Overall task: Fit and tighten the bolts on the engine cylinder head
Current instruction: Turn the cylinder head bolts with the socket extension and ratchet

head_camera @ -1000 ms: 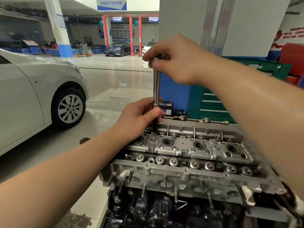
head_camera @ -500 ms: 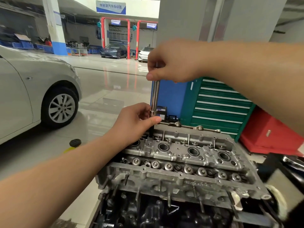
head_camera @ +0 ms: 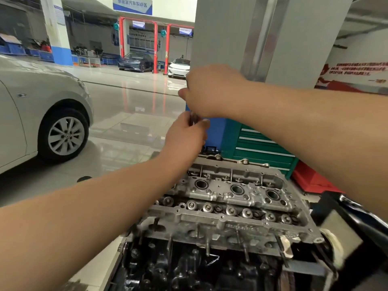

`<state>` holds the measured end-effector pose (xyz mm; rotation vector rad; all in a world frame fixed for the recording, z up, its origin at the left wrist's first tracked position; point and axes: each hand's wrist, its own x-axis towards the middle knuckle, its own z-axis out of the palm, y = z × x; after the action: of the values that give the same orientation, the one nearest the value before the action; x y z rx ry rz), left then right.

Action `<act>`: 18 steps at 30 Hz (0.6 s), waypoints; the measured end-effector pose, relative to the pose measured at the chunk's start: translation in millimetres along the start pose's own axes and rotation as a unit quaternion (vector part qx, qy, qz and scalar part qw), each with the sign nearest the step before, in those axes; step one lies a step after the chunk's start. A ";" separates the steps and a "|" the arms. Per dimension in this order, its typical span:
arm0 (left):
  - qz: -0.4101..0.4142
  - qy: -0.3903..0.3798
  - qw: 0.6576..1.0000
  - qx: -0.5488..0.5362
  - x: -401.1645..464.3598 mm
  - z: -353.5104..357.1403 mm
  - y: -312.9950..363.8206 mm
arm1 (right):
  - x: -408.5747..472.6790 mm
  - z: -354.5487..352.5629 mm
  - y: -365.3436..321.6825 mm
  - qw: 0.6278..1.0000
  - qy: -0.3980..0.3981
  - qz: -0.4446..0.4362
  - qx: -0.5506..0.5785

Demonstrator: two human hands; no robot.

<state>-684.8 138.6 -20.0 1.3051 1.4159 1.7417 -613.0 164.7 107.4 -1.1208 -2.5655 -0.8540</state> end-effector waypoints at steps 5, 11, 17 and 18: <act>-0.002 0.112 0.994 -0.004 3.4 28.7 -0.4 | -4.3 -1.6 1.9 1.000 -0.012 0.016 0.010; -0.078 -0.241 0.962 -0.102 37.5 -11.3 -2.3 | -14.1 -1.5 24.3 0.984 -0.067 -0.013 0.163; 0.021 -0.106 0.994 0.017 26.7 -5.3 -0.4 | -17.9 -9.9 28.0 0.981 -0.102 -0.013 0.161; 0.042 -0.021 0.998 0.034 22.1 -0.2 -3.1 | -16.8 -10.3 25.3 0.984 -0.098 -0.007 0.152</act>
<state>-693.9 158.4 -15.3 1.4466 1.4267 1.7230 -583.5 162.3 119.6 -1.1400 -2.7420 -0.3493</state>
